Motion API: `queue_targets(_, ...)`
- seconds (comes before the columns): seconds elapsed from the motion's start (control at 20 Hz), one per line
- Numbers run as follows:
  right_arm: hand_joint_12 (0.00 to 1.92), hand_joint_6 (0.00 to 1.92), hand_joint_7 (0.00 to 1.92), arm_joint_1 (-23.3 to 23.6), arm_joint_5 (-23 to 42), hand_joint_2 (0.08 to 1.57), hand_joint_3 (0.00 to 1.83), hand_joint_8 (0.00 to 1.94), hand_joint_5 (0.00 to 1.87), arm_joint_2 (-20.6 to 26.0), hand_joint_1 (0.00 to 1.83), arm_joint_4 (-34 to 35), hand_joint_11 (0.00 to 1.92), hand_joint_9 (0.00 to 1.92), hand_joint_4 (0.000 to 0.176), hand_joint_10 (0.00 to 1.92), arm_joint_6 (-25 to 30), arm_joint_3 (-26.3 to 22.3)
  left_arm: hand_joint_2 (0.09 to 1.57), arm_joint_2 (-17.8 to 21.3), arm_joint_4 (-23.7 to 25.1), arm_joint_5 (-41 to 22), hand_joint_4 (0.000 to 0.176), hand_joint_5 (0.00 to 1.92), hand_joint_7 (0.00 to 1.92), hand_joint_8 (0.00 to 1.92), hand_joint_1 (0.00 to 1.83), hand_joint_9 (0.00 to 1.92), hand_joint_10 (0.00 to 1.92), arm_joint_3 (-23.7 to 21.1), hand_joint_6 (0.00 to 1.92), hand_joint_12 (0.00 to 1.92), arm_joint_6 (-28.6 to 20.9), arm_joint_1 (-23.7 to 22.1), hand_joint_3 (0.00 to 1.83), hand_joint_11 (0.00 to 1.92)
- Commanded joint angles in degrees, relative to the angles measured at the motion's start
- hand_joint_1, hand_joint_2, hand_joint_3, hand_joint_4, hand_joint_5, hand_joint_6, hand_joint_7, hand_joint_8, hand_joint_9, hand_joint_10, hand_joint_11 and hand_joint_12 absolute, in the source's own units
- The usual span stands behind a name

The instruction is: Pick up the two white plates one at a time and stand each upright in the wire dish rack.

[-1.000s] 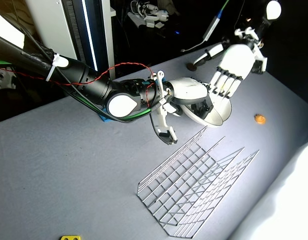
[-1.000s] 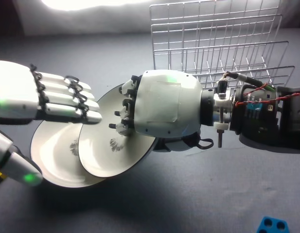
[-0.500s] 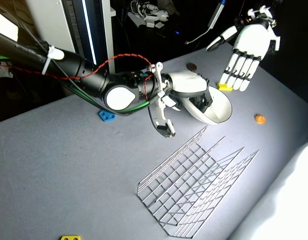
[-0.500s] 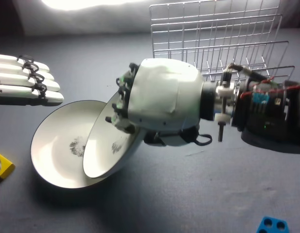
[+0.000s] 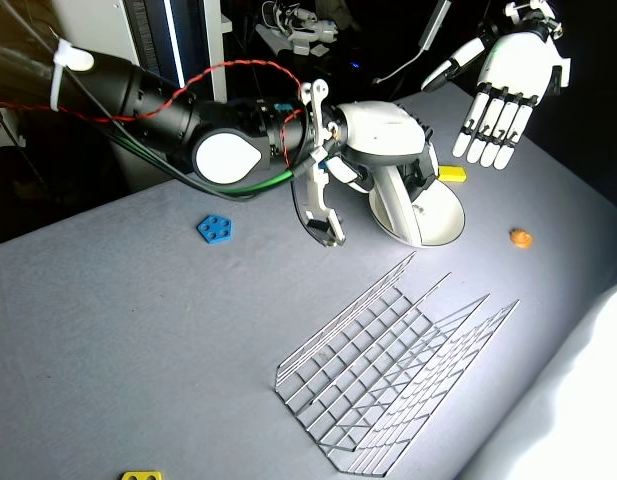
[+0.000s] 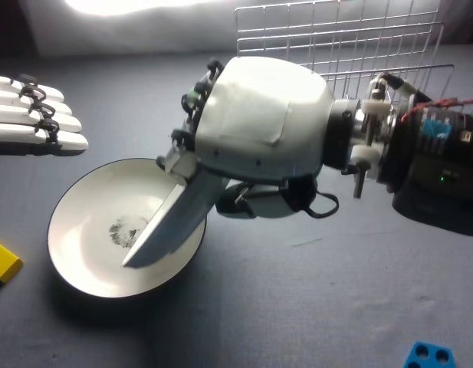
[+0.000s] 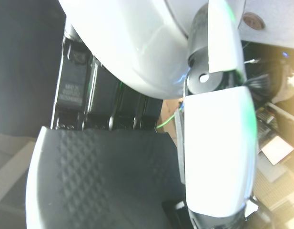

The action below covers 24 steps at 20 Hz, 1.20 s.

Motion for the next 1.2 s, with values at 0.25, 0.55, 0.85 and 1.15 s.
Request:
queue_targets(0.25,1.08,0.88,1.17,4.6,4.7,1.06,0.00,0.70,1.04,3.8,1.25,2.3,0.87,1.27,0.007,0.02,11.9,-2.2,1.02,0.6,-2.8,-1.5,0.000,0.00,0.00,0.00,0.00,0.00,0.00,0.6,0.00,0.00,-1.1,-2.5,0.00,0.00)
queue_targets(0.55,1.10,0.91,1.12,10.8,-3.1,1.08,0.00,0.79,1.02,7.9,1.24,2.3,0.83,1.26,0.016,0.01,29.4,-3.0,1.02,0.1,-2.8,-1.9,0.000,0.00,0.00,0.00,0.00,0.00,0.00,2.4,0.00,0.00,-1.7,-2.4,0.00,0.00)
queue_targets(0.85,1.10,0.82,1.18,16.4,-11.1,1.05,0.00,0.70,1.07,10.6,1.25,2.3,0.85,1.27,0.017,0.01,41.8,-2.8,1.01,-0.5,-2.0,-1.9,0.000,0.00,0.00,0.00,0.00,0.00,0.00,2.8,0.00,0.00,-1.7,-3.0,0.00,0.00)
queue_targets(1.15,1.12,0.89,1.12,18.0,-12.5,1.08,0.00,0.81,1.03,11.2,1.24,7.9,0.83,1.26,0.015,0.00,48.0,-0.5,1.02,-1.4,-1.2,-1.9,0.000,0.00,0.00,0.00,0.00,0.00,0.00,3.3,0.00,0.00,-1.7,-2.6,0.00,0.00)
